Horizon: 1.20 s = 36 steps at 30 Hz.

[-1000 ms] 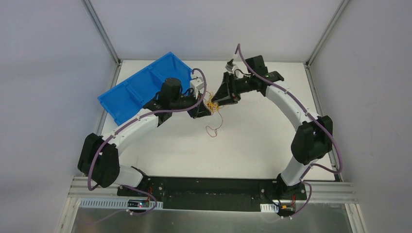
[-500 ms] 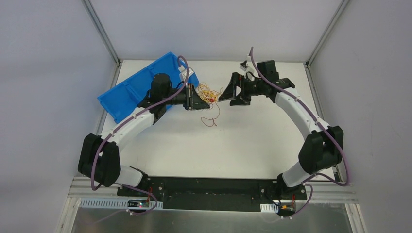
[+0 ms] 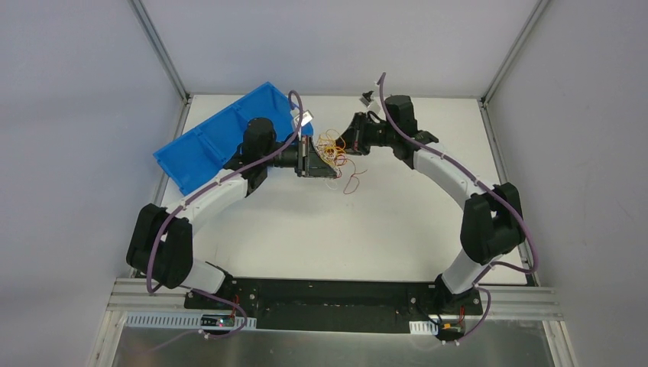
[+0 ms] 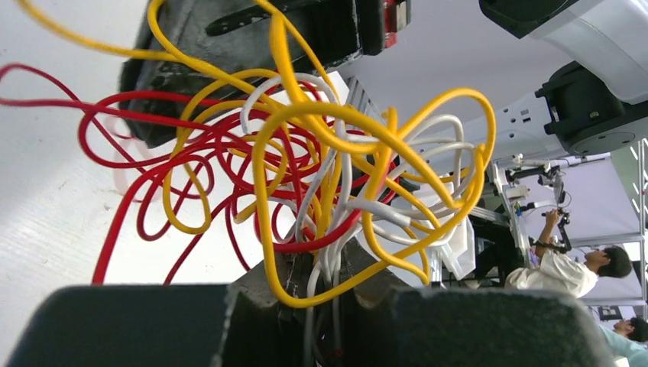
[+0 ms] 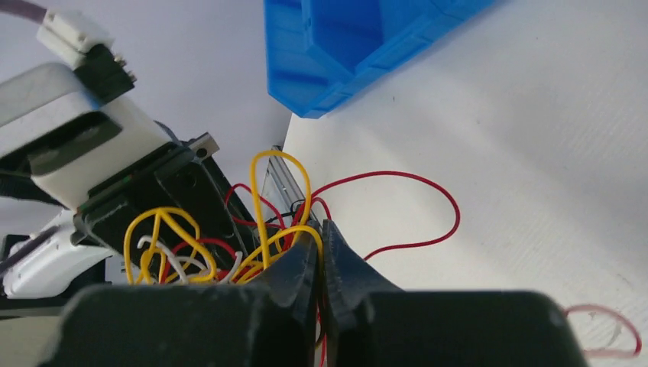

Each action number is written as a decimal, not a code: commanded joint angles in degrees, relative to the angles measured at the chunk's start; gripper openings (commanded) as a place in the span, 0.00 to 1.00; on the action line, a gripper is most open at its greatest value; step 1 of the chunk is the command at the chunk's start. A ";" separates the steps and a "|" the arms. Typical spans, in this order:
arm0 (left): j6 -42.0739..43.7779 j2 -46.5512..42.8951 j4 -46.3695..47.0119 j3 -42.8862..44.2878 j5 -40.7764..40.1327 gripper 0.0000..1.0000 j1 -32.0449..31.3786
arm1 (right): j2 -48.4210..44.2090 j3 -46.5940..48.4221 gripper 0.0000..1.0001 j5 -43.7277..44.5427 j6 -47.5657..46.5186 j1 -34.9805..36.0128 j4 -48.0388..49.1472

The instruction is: Untangle the cables

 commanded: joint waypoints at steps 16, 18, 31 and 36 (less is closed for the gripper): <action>24.87 -7.33 -27.49 9.76 6.67 0.00 2.52 | -13.21 -4.93 0.00 21.27 -31.95 -15.30 -24.79; 29.70 -7.41 -32.73 11.57 5.13 0.00 2.61 | -14.10 -5.00 0.00 24.04 -34.80 -17.04 -26.94; 58.77 -9.39 -61.19 25.13 -8.37 0.00 9.82 | -7.56 1.77 0.00 32.08 -44.93 -39.82 -32.26; 63.28 -10.08 -63.25 25.46 -15.47 0.00 9.83 | -6.37 4.61 0.00 31.85 -46.06 -40.60 -33.60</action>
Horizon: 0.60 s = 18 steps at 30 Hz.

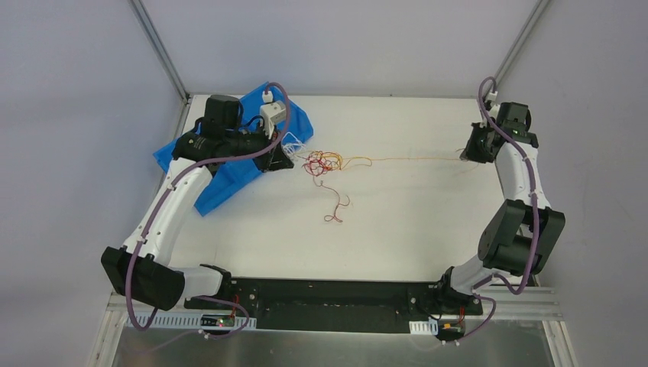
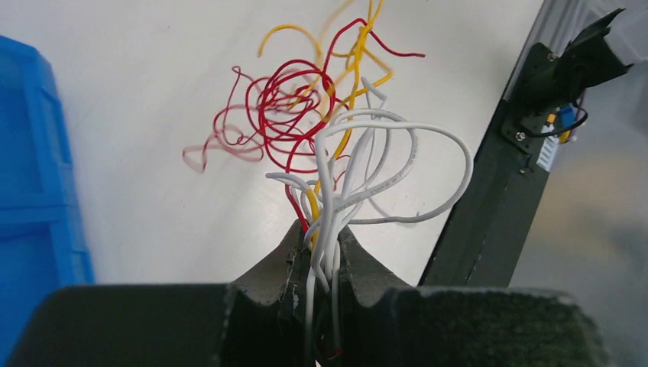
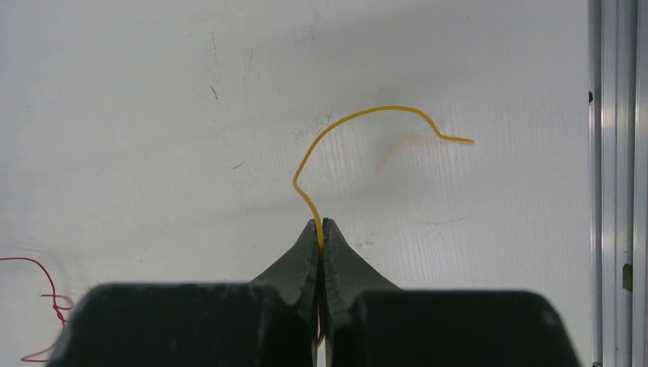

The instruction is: Untangle the cables

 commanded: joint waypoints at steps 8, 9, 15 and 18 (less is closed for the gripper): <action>18.84 -1.47 -13.43 0.36 -13.69 0.00 1.08 | 1.41 10.00 0.00 1.13 -3.32 -2.25 -2.64; 21.22 -1.98 -15.13 -0.62 -13.31 0.00 2.57 | 1.90 11.34 0.00 0.84 -3.23 -3.16 -2.95; 37.22 -6.01 -18.44 -13.13 -16.10 0.00 9.34 | 6.02 20.55 0.00 -0.98 -1.80 -6.32 -5.30; 40.86 -6.16 -18.44 -17.19 -18.86 0.00 9.40 | 6.62 23.24 0.00 -2.18 -0.32 -6.33 -5.55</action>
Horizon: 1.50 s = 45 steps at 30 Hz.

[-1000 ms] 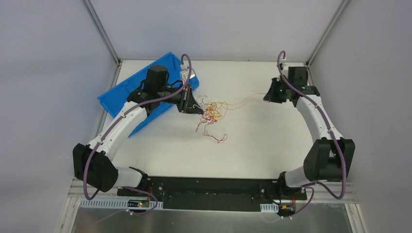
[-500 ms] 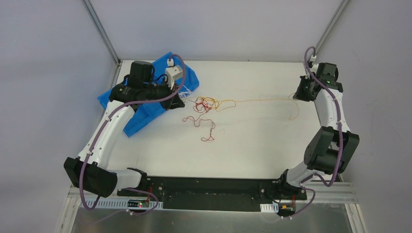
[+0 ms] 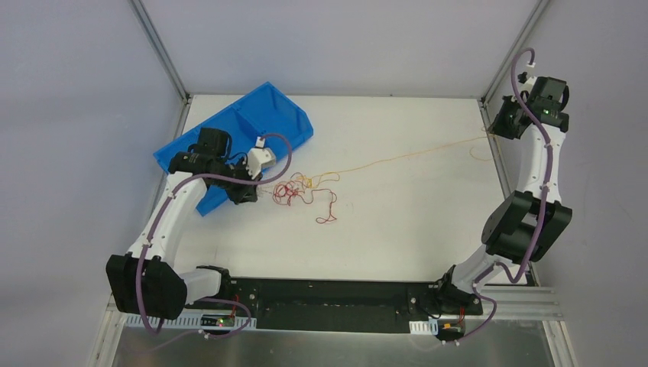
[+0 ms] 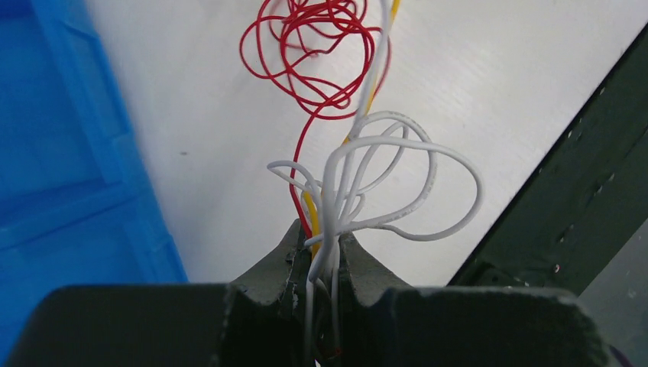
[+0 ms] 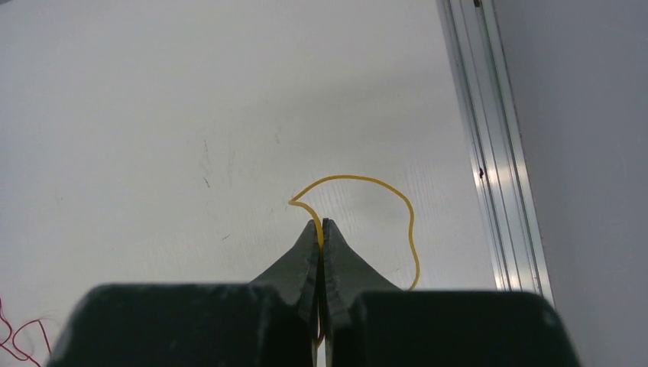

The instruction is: Untangle the cables

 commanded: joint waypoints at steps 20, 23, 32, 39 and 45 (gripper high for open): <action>11.50 5.63 1.35 -9.40 -3.64 0.00 2.62 | 4.30 19.23 0.00 -8.98 7.94 -0.58 -4.87; 5.24 4.44 1.43 -4.54 1.67 0.00 -4.11 | 5.15 20.29 0.00 -12.86 10.23 3.06 -6.73; -12.44 11.32 5.86 13.54 9.95 0.02 -18.09 | 8.98 25.87 0.00 -19.99 18.30 12.73 -6.51; -17.90 14.10 9.33 7.04 7.67 0.92 -11.09 | 16.64 24.10 0.81 -11.78 3.57 15.00 -22.77; -25.86 15.16 18.16 -0.27 10.76 0.89 -8.87 | 9.30 5.00 0.90 -23.86 1.74 19.16 -19.53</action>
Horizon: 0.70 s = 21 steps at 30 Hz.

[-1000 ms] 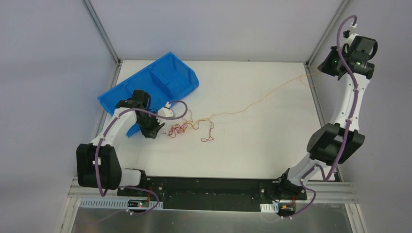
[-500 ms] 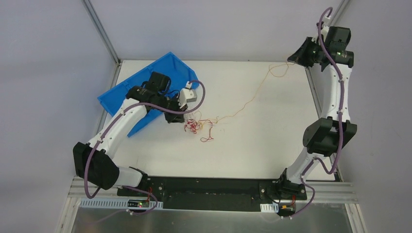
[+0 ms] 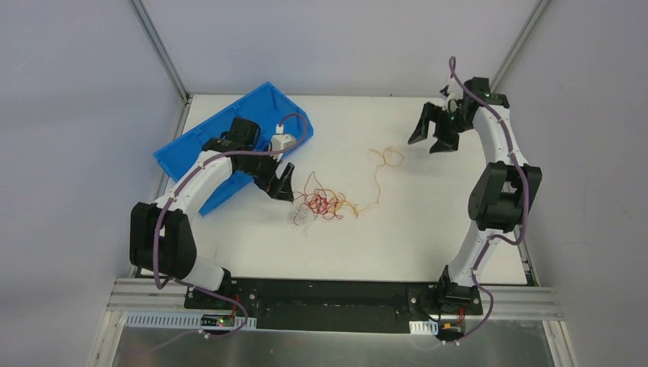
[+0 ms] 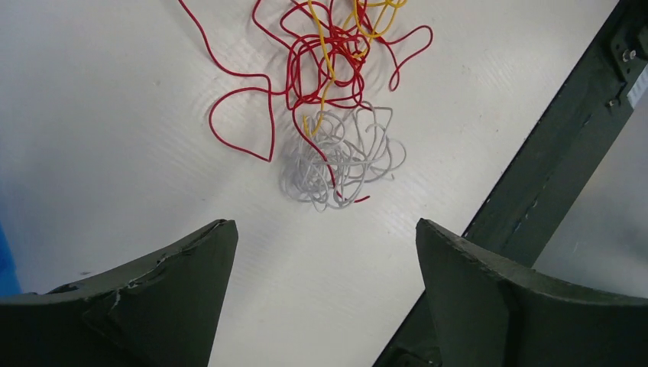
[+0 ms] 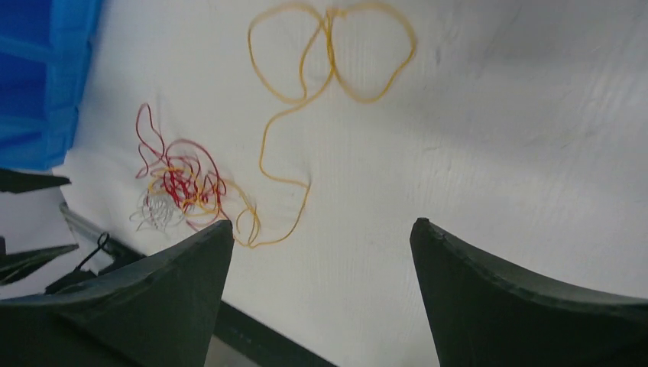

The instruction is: Untangle the cables

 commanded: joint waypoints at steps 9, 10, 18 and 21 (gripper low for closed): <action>-13.15 8.42 13.63 -6.58 1.72 0.68 -3.66 | -6.68 -19.40 0.80 -17.74 8.34 20.32 8.48; -13.56 8.49 13.71 -7.71 2.25 0.68 -3.97 | -6.55 -20.71 0.79 -18.20 9.83 22.00 10.69; -20.10 11.73 15.34 -10.65 1.31 0.54 -5.53 | -9.08 -33.04 0.78 -18.87 22.50 29.95 30.05; -22.02 14.65 15.14 -8.96 -0.23 0.36 -5.60 | -8.63 -34.35 0.80 -18.86 24.27 31.03 31.71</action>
